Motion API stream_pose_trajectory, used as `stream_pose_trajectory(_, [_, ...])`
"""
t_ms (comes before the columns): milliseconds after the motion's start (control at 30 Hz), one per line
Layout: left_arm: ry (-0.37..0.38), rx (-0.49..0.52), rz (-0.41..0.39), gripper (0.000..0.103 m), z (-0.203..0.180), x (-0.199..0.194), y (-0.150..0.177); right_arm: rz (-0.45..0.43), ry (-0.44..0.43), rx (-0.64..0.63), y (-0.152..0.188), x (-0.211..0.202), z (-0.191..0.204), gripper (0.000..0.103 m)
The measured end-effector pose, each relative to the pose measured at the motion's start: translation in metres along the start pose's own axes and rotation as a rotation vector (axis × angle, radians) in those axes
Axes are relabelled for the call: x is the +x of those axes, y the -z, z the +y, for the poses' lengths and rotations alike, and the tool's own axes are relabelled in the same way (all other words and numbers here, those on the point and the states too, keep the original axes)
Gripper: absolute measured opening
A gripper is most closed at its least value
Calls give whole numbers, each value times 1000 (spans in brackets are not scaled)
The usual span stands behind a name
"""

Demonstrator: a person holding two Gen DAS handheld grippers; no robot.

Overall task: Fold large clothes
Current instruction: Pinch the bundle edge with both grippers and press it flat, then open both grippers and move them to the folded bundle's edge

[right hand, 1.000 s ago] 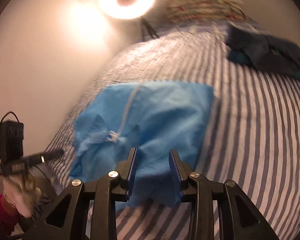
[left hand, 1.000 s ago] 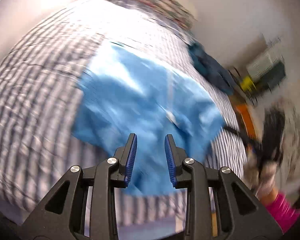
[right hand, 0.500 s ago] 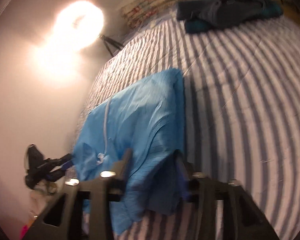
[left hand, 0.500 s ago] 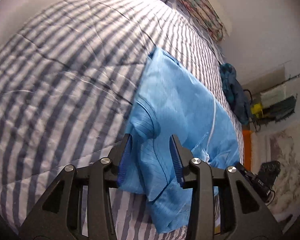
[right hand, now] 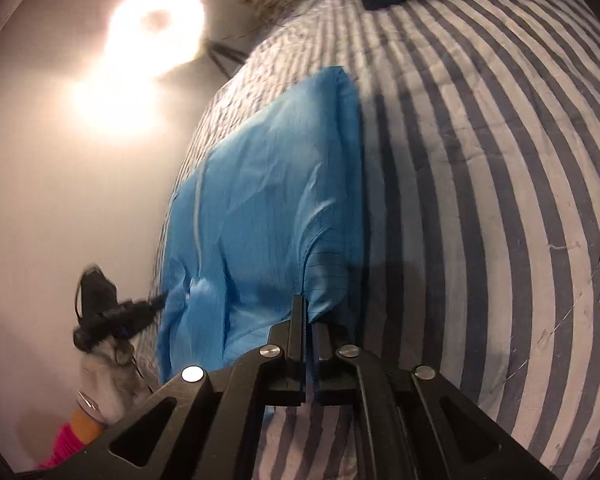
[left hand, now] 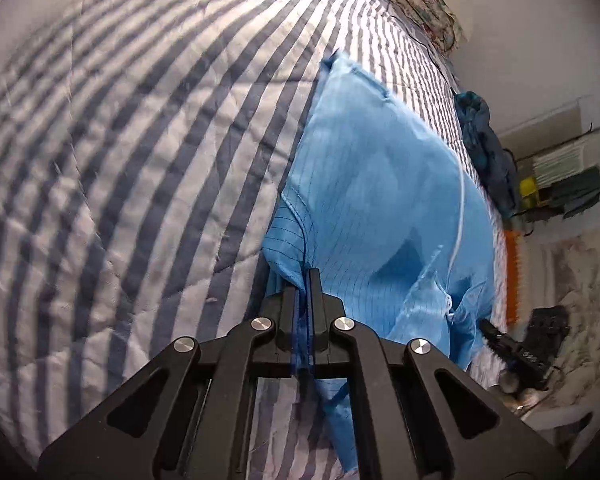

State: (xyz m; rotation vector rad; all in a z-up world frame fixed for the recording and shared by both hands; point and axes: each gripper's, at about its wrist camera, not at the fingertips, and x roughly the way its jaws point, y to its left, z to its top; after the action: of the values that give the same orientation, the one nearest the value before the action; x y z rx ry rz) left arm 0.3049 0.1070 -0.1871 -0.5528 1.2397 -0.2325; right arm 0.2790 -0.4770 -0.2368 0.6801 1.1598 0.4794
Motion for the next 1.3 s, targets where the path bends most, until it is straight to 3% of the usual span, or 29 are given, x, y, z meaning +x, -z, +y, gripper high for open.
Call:
stream_pose_trajectory(33, [-29,19,-7,6,-5,-6,-1,1,12,-25,0,-4,4,16])
stream_pose_trajectory(67, [-67,40,-21,21,-9,-12,-2,-6,33,-60,-1,-10,9,25])
stream_pose_trajectory(133, [-119,82,-86,30,-20,-29,-5,-49,106,-158,-5,-30,24,25])
stream_pose_trajectory(233, [-152,165,-200,30,-45,-46,-14,-121,183,-292,-19,-52,49,28])
stream_pose_trajectory(433, [-85,292,-219,30,-98,-10,-52,-211,247,-467,-71,-29,88,29])
stream_pose_trajectory(600, [-92,360,-203,30,-126,36,-75,-146,285,-526,-100,32,100,27])
stream_pose_trajectory(767, [-197,365,-101,29,-94,90,-82,-70,359,-494,-110,80,77,24])
stream_pose_trajectory(800, [-179,363,-102,29,-88,93,-81,-59,369,-483,-108,86,69,24])
stream_pose_trajectory(867, [-147,368,-118,28,-82,91,-78,-50,379,-474,-103,91,57,23])
stream_pose_trajectory(1000, [-189,414,-110,28,-82,82,-72,-46,377,-454,-101,85,49,23])
stream_pose_trajectory(1100, [-191,385,-124,28,-74,55,-66,-33,410,-455,-93,64,50,24])
stream_pose_trajectory(1233, [-111,352,-143,28,-67,21,-52,-86,326,-426,-74,22,53,27])
stream_pose_trajectory(1300, [-120,384,-127,28,-68,18,-43,-81,320,-453,-58,15,58,27])
